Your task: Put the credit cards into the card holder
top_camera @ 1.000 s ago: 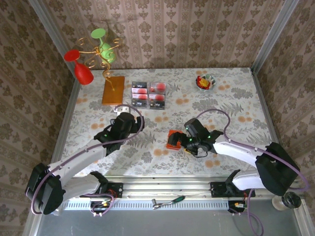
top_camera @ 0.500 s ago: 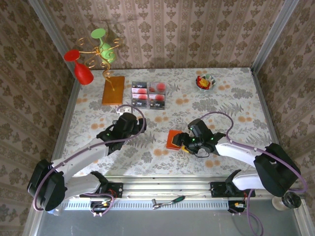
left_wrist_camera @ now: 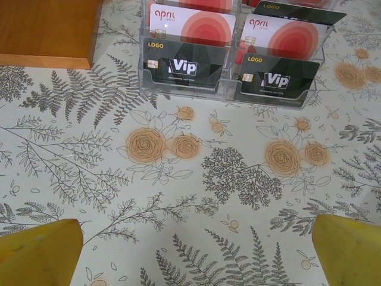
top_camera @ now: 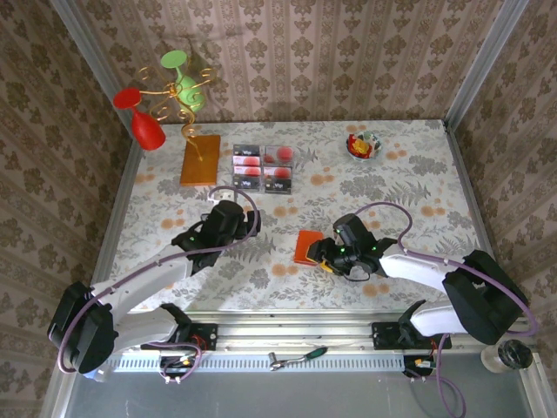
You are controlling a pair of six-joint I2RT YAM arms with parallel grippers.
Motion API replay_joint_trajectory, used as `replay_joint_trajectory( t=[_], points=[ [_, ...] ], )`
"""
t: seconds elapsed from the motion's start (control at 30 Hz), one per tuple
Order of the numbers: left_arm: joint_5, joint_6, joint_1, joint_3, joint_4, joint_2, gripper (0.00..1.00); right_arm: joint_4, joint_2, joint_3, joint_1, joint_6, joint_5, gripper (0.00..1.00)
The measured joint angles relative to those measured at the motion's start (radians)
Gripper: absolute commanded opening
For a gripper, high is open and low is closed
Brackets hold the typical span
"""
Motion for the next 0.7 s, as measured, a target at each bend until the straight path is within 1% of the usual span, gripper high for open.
replay_joint_trajectory(
  t=[0.13, 0.3, 0.7],
  points=[
    [0.000, 0.000, -0.003, 0.006, -0.004, 0.004, 1.00, 0.003, 0.000, -0.016, -0.001, 0.006, 0.000, 0.56],
    [0.000, 0.000, -0.006, 0.020, -0.009, 0.011, 1.00, 0.018, 0.005, -0.020, -0.013, 0.003, -0.001, 0.40],
    [0.000, 0.000, -0.013, 0.024, -0.014, 0.023, 1.00, 0.060, 0.062, -0.018, -0.021, 0.006, -0.023, 0.38]
  ],
)
